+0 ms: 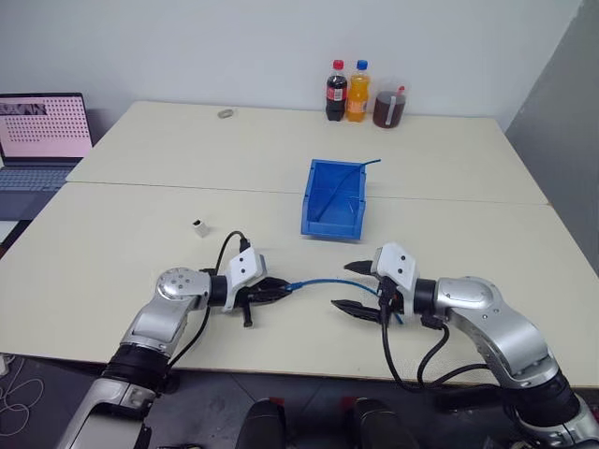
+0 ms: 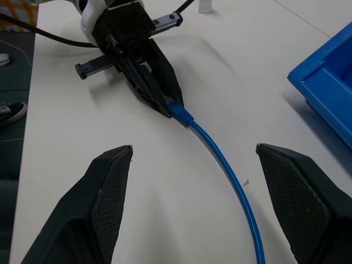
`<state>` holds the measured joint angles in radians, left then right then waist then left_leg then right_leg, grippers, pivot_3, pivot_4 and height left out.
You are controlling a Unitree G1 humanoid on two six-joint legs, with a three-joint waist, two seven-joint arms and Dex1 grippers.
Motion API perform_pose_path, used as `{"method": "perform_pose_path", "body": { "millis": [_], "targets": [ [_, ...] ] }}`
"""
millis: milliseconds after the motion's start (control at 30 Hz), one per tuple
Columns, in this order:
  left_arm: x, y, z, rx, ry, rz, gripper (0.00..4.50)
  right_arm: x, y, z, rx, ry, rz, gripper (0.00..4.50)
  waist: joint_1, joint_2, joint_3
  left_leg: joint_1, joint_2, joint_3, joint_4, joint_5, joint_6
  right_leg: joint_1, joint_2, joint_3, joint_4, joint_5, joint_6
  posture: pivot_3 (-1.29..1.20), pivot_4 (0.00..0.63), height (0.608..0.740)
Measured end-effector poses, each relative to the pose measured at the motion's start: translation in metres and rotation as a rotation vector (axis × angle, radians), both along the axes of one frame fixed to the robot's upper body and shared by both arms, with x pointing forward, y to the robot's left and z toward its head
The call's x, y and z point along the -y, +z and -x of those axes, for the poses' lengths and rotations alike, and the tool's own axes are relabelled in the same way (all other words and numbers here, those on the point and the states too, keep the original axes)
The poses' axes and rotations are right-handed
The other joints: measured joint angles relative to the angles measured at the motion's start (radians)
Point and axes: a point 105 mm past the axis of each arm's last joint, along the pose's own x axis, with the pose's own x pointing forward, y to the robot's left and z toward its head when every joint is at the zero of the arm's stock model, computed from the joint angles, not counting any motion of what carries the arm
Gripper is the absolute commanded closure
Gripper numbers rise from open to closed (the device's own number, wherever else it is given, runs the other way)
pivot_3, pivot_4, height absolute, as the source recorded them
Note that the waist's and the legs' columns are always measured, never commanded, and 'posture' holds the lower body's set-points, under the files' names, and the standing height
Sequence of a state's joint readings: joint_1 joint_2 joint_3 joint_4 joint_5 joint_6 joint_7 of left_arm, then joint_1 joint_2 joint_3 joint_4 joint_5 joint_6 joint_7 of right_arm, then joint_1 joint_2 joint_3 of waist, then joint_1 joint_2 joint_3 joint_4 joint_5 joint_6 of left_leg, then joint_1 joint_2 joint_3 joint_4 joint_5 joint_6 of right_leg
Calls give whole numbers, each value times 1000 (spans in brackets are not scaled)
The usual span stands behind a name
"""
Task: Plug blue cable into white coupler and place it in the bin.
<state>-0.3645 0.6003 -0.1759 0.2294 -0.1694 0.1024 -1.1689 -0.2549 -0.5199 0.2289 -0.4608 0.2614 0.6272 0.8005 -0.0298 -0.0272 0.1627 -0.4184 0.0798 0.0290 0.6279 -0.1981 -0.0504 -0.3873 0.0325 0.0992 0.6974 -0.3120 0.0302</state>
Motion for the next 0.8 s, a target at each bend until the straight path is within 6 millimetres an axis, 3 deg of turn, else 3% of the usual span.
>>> {"method": "perform_pose_path", "body": {
  "millis": [167, 267, 400, 667, 800],
  "targets": [
    [7, 13, 5, -57, 15, 88, 4260, 0, 14, 15, -23, 50, -105, 677, -2, -1, 2, -3, 0, -1, 0, 0, 0, -2, 0, -1, 0, 0, -1, 0, 150, 740],
    [11, 41, 3, -57, 23, 182, 4260, -2, 26, 29, -87, 110, -176, 677, -3, -2, 2, -3, 0, -2, 0, 0, 0, -2, 0, -2, 0, 0, -1, 0, 150, 740],
    [22, 71, 11, -106, -13, 301, 4260, -5, 26, 40, -173, 138, -220, 677, -4, -2, 3, -3, 0, -2, 0, 0, 0, -2, 0, -2, 0, 0, 0, 0, 150, 740],
    [31, 88, 28, -274, -70, 436, 4260, -10, 20, 27, -232, 45, -313, 677, -11, -2, 3, -3, 0, -3, 0, 0, 0, -2, 1, -2, 0, -1, 0, 0, 150, 740],
    [32, 92, 31, -334, -82, 478, 4260, -12, 31, 18, -242, 32, -400, 677, -14, -2, 3, -3, 0, -3, 0, 0, 0, -2, 1, -2, 0, -1, 0, 0, 150, 740]
  ]
}}
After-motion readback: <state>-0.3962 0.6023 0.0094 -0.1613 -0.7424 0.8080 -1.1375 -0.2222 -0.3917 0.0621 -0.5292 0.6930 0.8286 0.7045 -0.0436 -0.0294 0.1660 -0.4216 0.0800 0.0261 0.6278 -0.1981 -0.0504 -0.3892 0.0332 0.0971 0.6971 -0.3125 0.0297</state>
